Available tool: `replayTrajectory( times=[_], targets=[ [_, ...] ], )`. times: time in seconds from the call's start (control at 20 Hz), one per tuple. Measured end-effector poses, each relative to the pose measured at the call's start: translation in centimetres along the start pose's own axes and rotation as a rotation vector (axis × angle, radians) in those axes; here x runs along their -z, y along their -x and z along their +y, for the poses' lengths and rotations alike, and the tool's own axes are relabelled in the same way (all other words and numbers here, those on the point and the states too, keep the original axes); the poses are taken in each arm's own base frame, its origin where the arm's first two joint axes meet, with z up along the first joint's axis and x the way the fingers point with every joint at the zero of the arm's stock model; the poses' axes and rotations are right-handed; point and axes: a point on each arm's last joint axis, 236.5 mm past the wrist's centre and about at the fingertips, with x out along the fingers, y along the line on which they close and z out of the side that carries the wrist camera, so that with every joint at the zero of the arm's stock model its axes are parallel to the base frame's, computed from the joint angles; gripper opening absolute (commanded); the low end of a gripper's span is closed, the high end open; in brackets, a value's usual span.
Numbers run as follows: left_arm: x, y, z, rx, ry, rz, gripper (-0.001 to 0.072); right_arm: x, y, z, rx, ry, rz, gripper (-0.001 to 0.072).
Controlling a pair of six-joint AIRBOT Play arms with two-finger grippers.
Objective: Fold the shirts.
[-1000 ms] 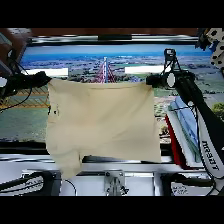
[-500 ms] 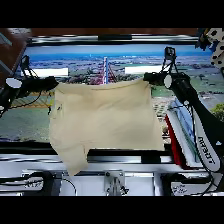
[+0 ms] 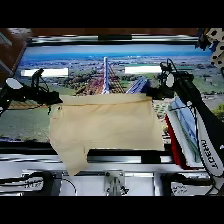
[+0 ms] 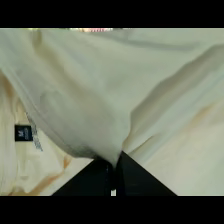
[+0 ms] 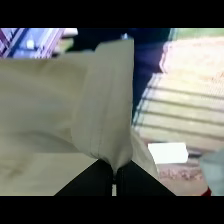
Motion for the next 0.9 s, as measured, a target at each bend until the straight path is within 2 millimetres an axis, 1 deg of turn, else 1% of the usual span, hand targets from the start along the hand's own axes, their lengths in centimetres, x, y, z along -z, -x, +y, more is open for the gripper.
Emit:
replayTrajectory(
  times=[0.05,0.1,0.15,0.2,0.25,0.3,0.35,0.4,0.45,0.5,0.55,0.6,0.65,0.75,0.8,0.85,0.9],
  targets=[
    [0.6,0.1,0.0,0.002,0.001,0.025,0.0038,1.0,0.0,-0.1,0.005,0.001,0.039,0.0091],
    [1.0,0.1,-0.1,0.003,0.01,0.043,0.0134,1.6,-0.1,-0.2,0.007,0.002,0.064,0.0279],
    [1.1,0.2,-0.1,0.002,0.024,0.05,0.0475,1.8,0.0,-0.2,0.005,0.004,0.072,0.0665],
    [1.0,0.4,-0.2,0.001,0.041,0.048,0.0707,1.8,0.2,-0.1,0.004,0.006,0.074,0.0686],
    [0.7,0.8,-0.2,0.0,0.059,0.043,0.0693,1.8,0.5,-0.1,0.004,0.016,0.077,0.0685],
    [0.5,1.3,-0.2,0.0,0.072,0.045,0.0522,1.8,1.0,-0.1,0.004,0.026,0.087,0.0625],
    [0.4,2.0,-0.3,0.005,0.089,0.05,0.0389,2.2,1.7,-0.1,0.006,0.055,0.108,0.0578],
    [0.6,2.8,0.0,0.008,0.105,0.057,0.0394,2.7,2.3,-0.3,0.008,0.089,0.132,0.0578],
    [1.3,3.6,0.4,0.012,0.133,0.079,0.0402,3.5,3.0,-0.7,0.011,0.119,0.161,0.0578],
    [2.4,4.2,0.9,0.019,0.162,0.107,0.0403,4.4,3.6,-1.6,0.016,0.13,0.191,0.0578],
    [4.3,4.8,1.3,0.031,0.197,0.155,0.0404,5.5,4.0,-2.6,0.016,0.122,0.218,0.0579],
    [6.8,5.3,2.0,0.042,0.25,0.197,0.0403,7.0,4.4,-3.3,-0.007,0.098,0.252,0.058],
    [9.1,5.5,2.5,0.052,0.298,0.23,0.0404,8.6,4.7,-3.6,-0.044,0.069,0.279,0.0581],
    [13.7,5.6,3.3,0.071,0.388,0.268,0.0414,11.7,5.1,-3.6,-0.132,0.012,0.319,0.0581],
    [15.7,5.4,3.6,0.081,0.425,0.284,0.0495,12.9,5.4,-3.5,-0.17,-0.012,0.325,0.058],
    [17.6,5.1,3.7,0.092,0.463,0.299,0.0515,14.1,5.6,-3.4,-0.197,-0.031,0.33,0.0581],
    [19.2,4.8,4.0,0.097,0.492,0.313,0.0516,14.9,5.8,-3.3,-0.217,-0.042,0.329,0.058]
  ],
)
